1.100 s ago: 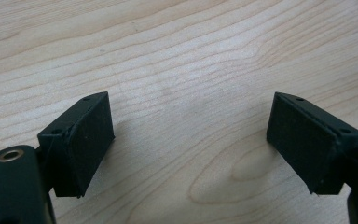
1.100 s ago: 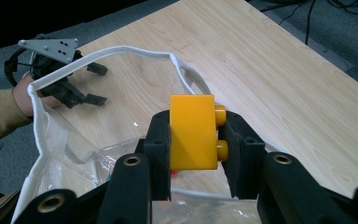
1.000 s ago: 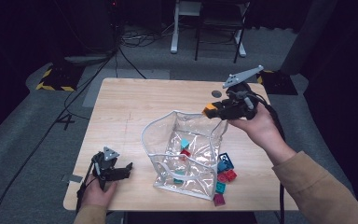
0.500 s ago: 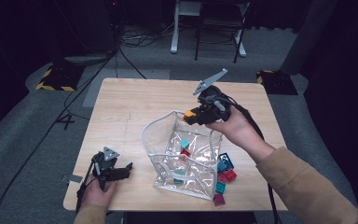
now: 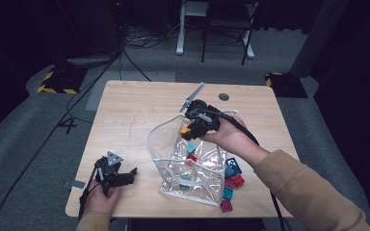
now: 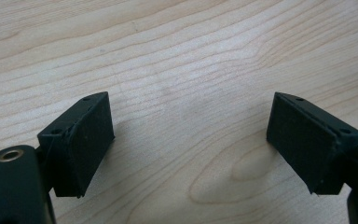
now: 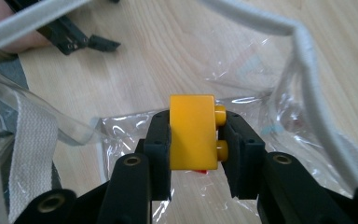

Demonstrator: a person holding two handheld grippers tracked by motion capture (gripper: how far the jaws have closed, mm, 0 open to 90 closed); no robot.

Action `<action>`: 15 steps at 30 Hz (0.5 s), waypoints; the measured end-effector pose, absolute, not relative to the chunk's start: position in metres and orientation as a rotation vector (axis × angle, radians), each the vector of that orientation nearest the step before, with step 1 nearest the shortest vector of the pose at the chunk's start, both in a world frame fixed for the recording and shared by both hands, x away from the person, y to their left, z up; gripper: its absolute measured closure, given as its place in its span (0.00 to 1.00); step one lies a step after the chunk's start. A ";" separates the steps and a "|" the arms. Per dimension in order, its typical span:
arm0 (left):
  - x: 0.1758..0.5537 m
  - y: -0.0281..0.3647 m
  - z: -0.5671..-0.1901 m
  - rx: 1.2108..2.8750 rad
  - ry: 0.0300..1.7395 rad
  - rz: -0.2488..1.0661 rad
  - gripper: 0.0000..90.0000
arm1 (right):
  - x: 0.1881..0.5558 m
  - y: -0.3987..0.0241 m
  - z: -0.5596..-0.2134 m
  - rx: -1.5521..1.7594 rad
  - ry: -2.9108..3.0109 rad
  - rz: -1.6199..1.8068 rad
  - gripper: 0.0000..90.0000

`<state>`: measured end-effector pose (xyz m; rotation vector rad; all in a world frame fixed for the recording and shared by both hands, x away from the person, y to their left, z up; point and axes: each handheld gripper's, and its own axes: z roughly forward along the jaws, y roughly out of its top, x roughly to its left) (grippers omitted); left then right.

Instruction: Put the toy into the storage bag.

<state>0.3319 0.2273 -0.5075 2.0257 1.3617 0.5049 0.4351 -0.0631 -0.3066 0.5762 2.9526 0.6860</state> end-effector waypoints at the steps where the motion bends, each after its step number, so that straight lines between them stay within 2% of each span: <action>1: 0.332 0.227 -0.508 2.024 1.363 0.502 0.17 | 0.435 -0.061 -0.309 0.574 2.961 0.665 0.73; 15: 0.332 0.227 -0.508 2.024 1.363 0.502 0.17 | 0.434 -0.047 -0.335 0.529 3.062 0.401 0.73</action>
